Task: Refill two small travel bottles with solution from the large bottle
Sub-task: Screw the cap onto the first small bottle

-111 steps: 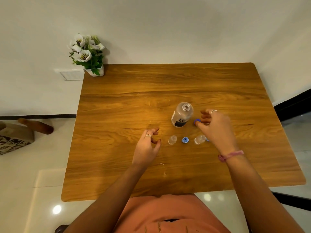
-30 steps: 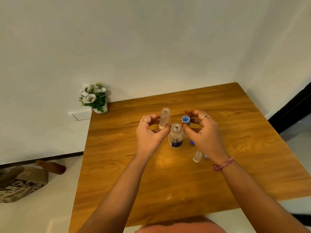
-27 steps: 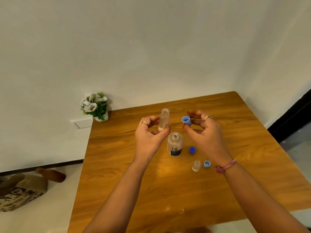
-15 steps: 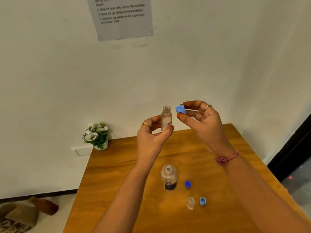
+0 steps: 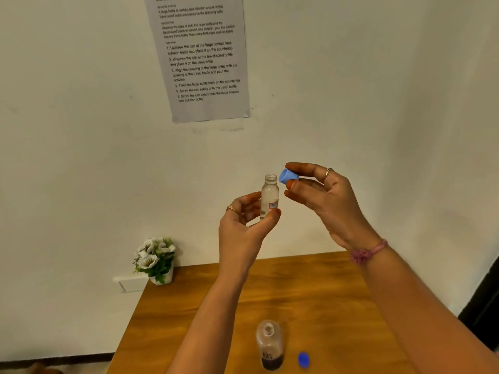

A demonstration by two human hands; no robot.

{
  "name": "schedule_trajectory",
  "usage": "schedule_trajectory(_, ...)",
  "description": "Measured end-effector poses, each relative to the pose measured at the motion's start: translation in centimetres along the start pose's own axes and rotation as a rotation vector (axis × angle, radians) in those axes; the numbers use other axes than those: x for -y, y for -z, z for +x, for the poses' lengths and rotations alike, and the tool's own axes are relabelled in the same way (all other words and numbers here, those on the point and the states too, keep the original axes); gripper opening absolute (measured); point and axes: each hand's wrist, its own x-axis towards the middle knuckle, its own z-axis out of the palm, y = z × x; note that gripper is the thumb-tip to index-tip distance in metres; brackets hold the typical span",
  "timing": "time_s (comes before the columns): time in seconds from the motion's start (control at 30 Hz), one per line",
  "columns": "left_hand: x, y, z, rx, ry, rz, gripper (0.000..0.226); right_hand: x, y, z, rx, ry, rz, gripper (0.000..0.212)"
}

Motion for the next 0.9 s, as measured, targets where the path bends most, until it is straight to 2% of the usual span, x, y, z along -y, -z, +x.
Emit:
schedule_trajectory(0.2,-1.4,0.0,1.6,-0.037,-0.017,-0.012,0.035,1.9,0.3,2.5,0.067,0.049,0.030,0.031)
schedule_trajectory(0.37,-2.4,-0.3,2.4,-0.041,-0.043,-0.017,0.032,3.5,0.6,4.6,0.142,0.096,-0.011,0.024)
schedule_trajectory(0.73,-3.7,-0.8,3.7,-0.024,-0.089,-0.061,0.032,8.9,0.6,8.5,0.430,0.160,-0.428,0.026)
schedule_trajectory(0.9,-3.8,-1.1,4.1,-0.031,-0.092,-0.076,0.034,10.1,-0.1,9.5,0.477,0.178,-0.574,0.025)
